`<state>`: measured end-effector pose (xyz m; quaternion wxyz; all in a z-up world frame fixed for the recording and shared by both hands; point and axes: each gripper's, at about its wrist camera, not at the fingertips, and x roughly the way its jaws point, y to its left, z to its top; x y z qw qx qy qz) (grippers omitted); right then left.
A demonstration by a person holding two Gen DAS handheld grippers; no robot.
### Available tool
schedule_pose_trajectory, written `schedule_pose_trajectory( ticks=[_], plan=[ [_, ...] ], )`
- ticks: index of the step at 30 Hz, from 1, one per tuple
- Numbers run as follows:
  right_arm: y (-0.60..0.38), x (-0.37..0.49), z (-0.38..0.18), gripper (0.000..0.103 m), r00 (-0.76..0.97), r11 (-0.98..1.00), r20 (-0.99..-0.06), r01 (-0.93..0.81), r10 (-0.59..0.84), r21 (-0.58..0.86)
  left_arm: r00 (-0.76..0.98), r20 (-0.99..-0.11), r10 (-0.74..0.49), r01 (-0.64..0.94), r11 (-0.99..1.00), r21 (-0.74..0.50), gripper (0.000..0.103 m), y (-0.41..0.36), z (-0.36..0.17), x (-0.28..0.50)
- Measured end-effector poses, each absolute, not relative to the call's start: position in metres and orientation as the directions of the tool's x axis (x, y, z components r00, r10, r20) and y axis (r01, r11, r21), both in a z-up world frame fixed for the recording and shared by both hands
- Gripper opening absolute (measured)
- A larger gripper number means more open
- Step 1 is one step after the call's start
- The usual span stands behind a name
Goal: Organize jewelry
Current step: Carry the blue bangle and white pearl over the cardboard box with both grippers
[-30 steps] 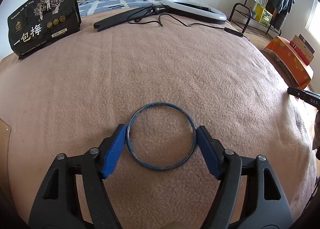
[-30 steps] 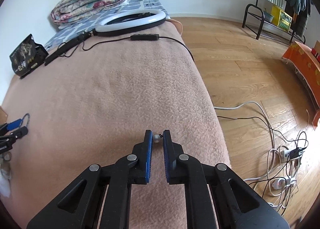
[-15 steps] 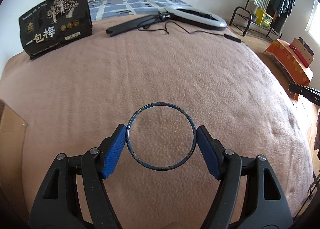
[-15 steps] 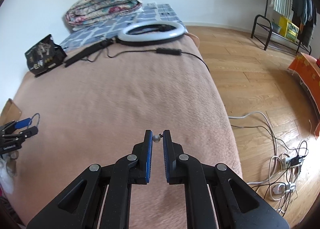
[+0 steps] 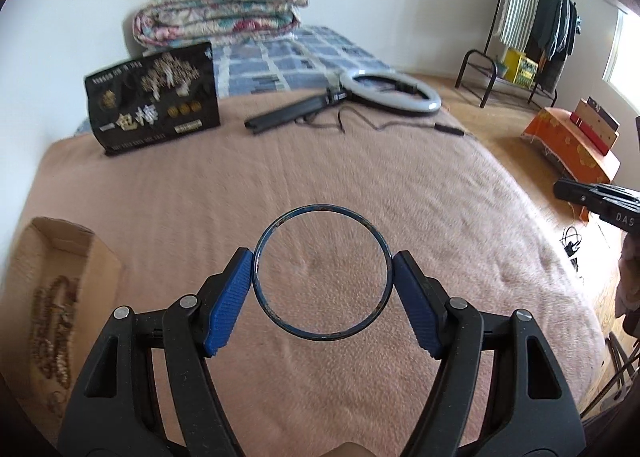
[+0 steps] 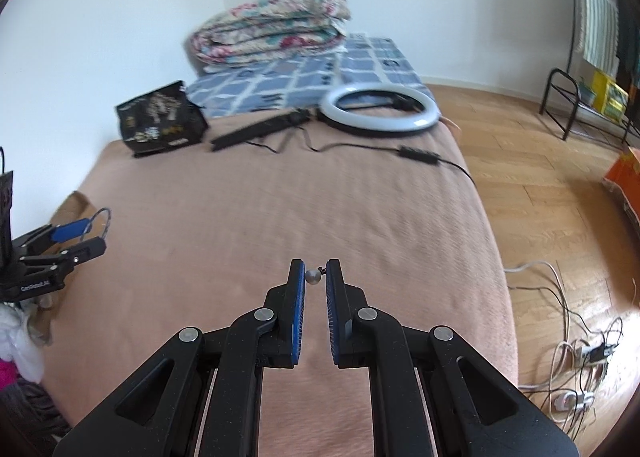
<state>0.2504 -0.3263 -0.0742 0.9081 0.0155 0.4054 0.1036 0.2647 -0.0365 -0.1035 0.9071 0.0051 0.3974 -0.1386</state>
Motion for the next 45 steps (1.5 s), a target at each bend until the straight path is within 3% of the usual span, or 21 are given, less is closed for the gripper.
schedule_pose_trajectory(
  ticks=[21, 45],
  plan=[
    [-0.182, 0.23, -0.014, 0.009, 0.634, 0.908, -0.685, -0.406, 0.36, 0.101, 0.76, -0.625, -0.178, 0.177, 0.982, -0.063, 0.074, 0.069, -0.027, 0.201],
    [0.003, 0.241, -0.042, 0.009, 0.501, 0.794, -0.716, -0.596, 0.486, 0.122, 0.725, -0.689, 0.009, -0.076, 0.995, -0.068, 0.074, 0.23, -0.054, 0.187]
  ],
)
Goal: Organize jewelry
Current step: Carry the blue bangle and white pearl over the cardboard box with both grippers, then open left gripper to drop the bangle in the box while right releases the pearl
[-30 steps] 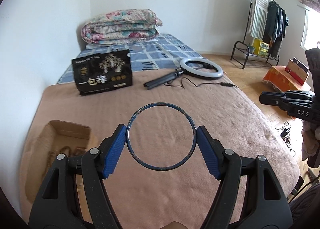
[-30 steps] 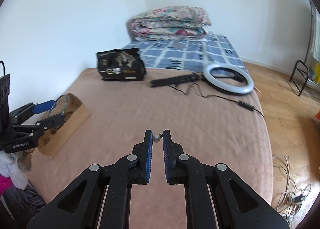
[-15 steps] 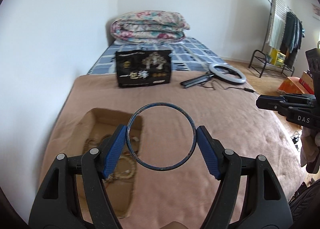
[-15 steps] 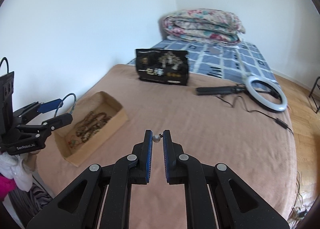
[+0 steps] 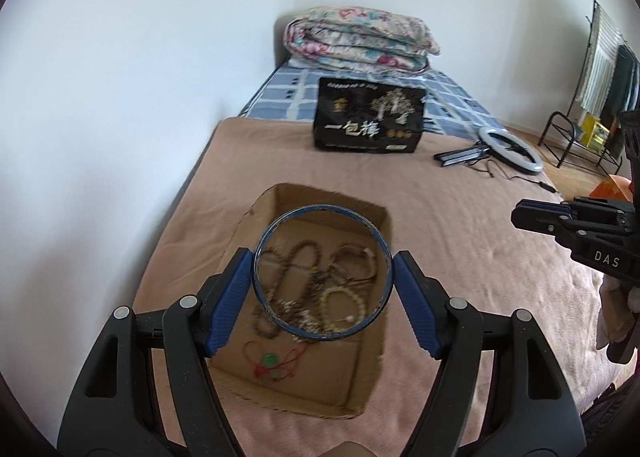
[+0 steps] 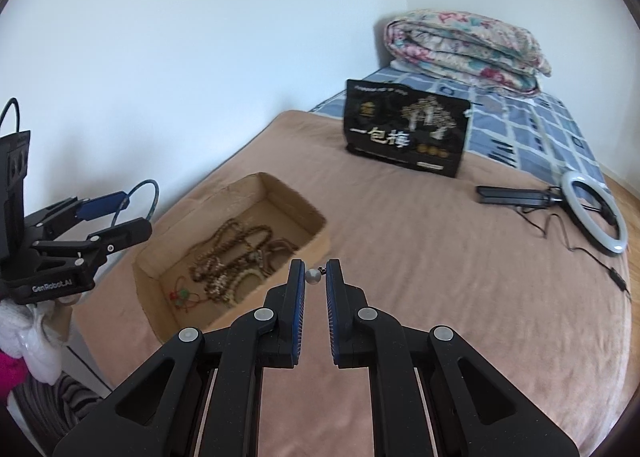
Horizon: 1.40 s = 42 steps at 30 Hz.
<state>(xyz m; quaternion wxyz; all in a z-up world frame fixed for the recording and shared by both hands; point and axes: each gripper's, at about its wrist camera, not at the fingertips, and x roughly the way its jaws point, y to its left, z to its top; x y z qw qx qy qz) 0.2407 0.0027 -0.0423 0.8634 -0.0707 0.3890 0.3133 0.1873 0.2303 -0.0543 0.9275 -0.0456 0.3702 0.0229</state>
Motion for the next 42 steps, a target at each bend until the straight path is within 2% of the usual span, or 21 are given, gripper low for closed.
schedule_pose_trajectory(
  ticks=[16, 30, 32, 34, 35, 38, 42],
  plan=[
    [0.078, 0.243, -0.068, 0.009, 0.434, 0.74, -0.74, -0.66, 0.514, 0.127, 0.685, -0.728, 0.024, -0.109, 0.992, -0.07, 0.074, 0.256, -0.078, 0.179],
    [0.104, 0.251, -0.074, 0.01, 0.425, 0.731, -0.748, -0.672, 0.51, 0.116, 0.667, -0.745, 0.016, -0.131, 0.987, -0.096, 0.074, 0.271, -0.088, 0.18],
    [0.105, 0.25, -0.074, 0.019, 0.427, 0.73, -0.749, -0.675, 0.506, 0.108, 0.664, -0.747, 0.016, -0.134, 0.986, -0.098, 0.074, 0.272, -0.088, 0.18],
    [0.106, 0.249, -0.073, 0.039, 0.433, 0.73, -0.747, -0.676, 0.505, 0.102, 0.666, -0.746, 0.017, -0.133, 0.986, -0.096, 0.076, 0.272, -0.088, 0.181],
    [0.105, 0.249, -0.073, 0.042, 0.441, 0.733, -0.743, -0.673, 0.503, 0.097, 0.668, -0.744, 0.019, -0.133, 0.987, -0.094, 0.08, 0.272, -0.088, 0.181],
    [0.103, 0.25, -0.071, 0.047, 0.455, 0.743, -0.74, -0.663, 0.495, 0.089, 0.675, -0.737, 0.031, -0.137, 0.987, -0.083, 0.081, 0.271, -0.087, 0.179],
    [0.1, 0.25, -0.069, 0.069, 0.473, 0.756, -0.739, -0.65, 0.479, 0.075, 0.68, -0.732, 0.038, -0.149, 0.985, -0.087, 0.081, 0.273, -0.084, 0.178]
  ],
)
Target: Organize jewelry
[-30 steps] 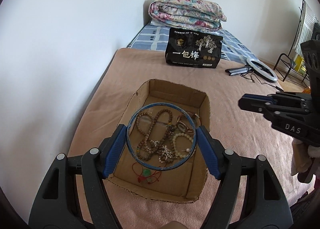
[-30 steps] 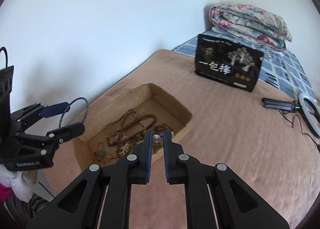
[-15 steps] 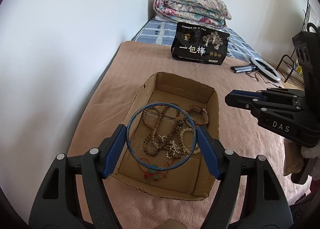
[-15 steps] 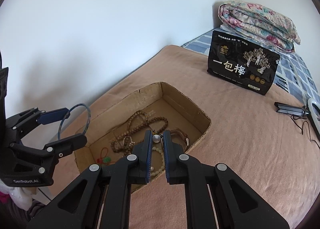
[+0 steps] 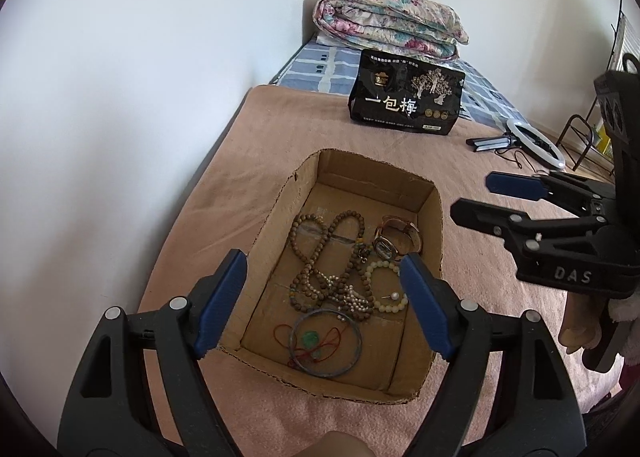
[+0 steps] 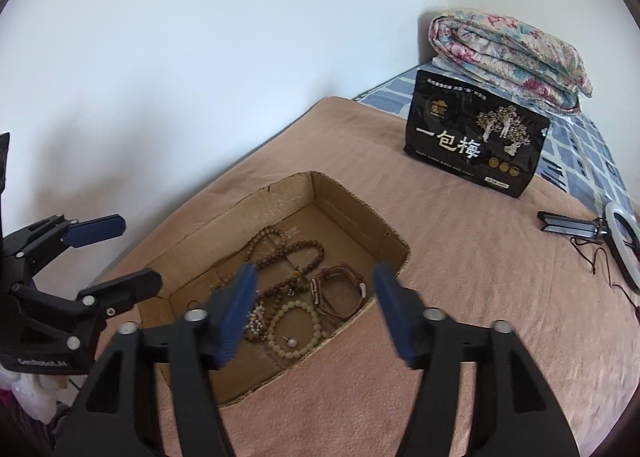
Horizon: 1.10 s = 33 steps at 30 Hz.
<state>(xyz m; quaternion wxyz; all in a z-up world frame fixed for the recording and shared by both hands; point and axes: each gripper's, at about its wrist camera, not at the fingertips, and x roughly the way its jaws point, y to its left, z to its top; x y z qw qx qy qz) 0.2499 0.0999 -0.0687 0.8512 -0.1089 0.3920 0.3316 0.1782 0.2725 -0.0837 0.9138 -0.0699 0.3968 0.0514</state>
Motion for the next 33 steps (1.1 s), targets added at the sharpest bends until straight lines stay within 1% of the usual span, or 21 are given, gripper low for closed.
schedule_pose_trajectory(
  ticks=[1, 2, 8, 20, 23, 24, 28, 33],
  plan=[
    [0.098, 0.249, -0.068, 0.071, 0.48, 0.76, -0.737, -0.647, 0.475, 0.068, 0.681, -0.731, 0.039, -0.151, 0.985, -0.088, 0.081, 0.273, -0.082, 0.178],
    [0.097, 0.248, -0.066, 0.071, 0.486, 0.762, -0.736, -0.644, 0.471, 0.063, 0.682, -0.73, 0.041, -0.154, 0.984, -0.088, 0.081, 0.273, -0.082, 0.178],
    [0.088, 0.242, -0.058, 0.072, 0.497, 0.771, -0.733, -0.635, 0.464, 0.056, 0.694, -0.719, 0.042, -0.153, 0.984, -0.089, 0.081, 0.267, -0.071, 0.173],
    [0.049, 0.212, -0.024, 0.072, 0.555, 0.801, -0.695, -0.597, 0.458, 0.051, 0.751, -0.656, 0.075, -0.154, 0.986, -0.064, 0.081, 0.239, -0.031, 0.149],
    [0.039, 0.203, -0.016, 0.079, 0.58, 0.814, -0.684, -0.579, 0.442, 0.035, 0.765, -0.641, 0.069, -0.143, 0.988, -0.063, 0.081, 0.225, -0.022, 0.14],
    [0.034, 0.198, -0.012, 0.08, 0.595, 0.82, -0.675, -0.572, 0.437, 0.027, 0.768, -0.637, 0.069, -0.14, 0.988, -0.063, 0.081, 0.22, -0.019, 0.137],
    [0.017, 0.185, -0.001, 0.08, 0.623, 0.829, -0.658, -0.559, 0.423, 0.004, 0.778, -0.624, 0.076, -0.129, 0.991, -0.041, 0.081, 0.202, -0.01, 0.124],
    [-0.002, 0.171, 0.006, 0.08, 0.66, 0.846, -0.637, -0.532, 0.398, -0.022, 0.78, -0.622, 0.074, -0.13, 0.99, -0.045, 0.082, 0.184, -0.005, 0.107]
  ],
)
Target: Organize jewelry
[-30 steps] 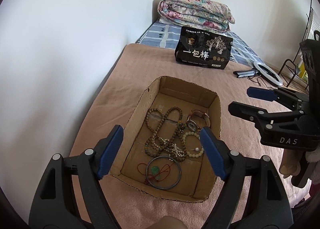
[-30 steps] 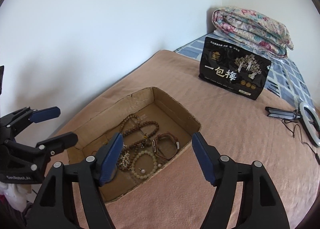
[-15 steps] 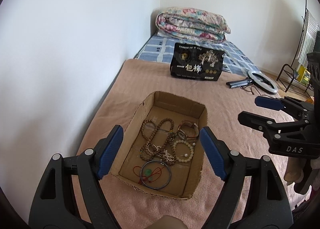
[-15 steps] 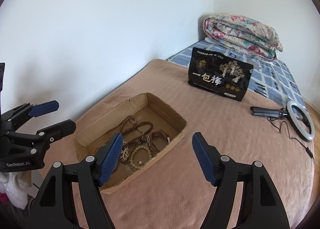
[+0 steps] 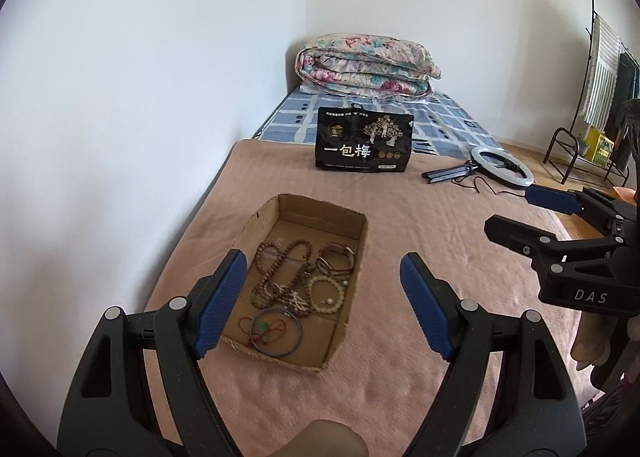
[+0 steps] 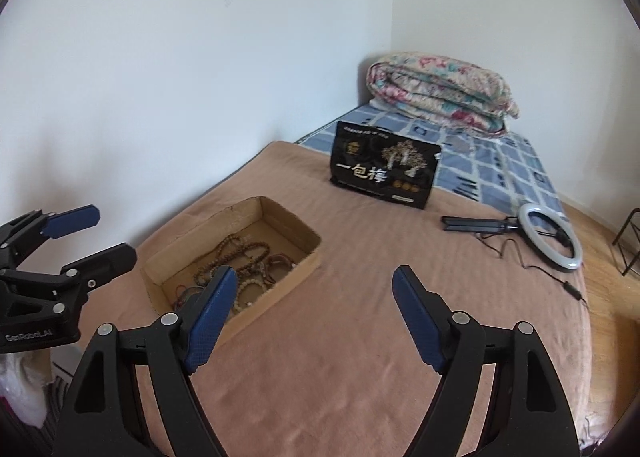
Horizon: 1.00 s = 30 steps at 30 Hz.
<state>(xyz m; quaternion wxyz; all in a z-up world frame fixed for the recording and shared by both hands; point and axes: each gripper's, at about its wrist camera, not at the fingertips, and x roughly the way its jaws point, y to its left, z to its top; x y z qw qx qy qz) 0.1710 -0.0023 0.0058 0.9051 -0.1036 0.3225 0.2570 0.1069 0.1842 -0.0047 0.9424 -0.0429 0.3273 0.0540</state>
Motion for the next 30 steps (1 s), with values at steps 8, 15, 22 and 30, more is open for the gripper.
schedule_pose_trajectory(
  ticks=[8, 15, 22, 30],
  plan=[
    [-0.029, 0.157, 0.002, 0.08, 0.685, 0.867, -0.62, -0.498, 0.383, -0.015, 0.789, -0.6, 0.135, -0.156, 0.988, 0.017, 0.083, 0.165, -0.005, 0.089],
    [-0.044, 0.152, -0.004, 0.08, 0.71, 0.876, -0.599, -0.481, 0.37, -0.029, 0.802, -0.574, 0.166, -0.183, 0.983, 0.028, 0.09, 0.161, 0.0, 0.082],
    [-0.052, 0.149, -0.01, 0.08, 0.714, 0.879, -0.6, -0.475, 0.36, -0.037, 0.827, -0.521, 0.212, -0.204, 0.976, 0.073, 0.103, 0.154, 0.005, 0.07],
    [-0.061, 0.151, -0.012, 0.08, 0.715, 0.885, -0.604, -0.464, 0.352, -0.033, 0.807, -0.559, 0.19, -0.172, 0.981, 0.085, 0.103, 0.152, -0.004, 0.07]
  ],
)
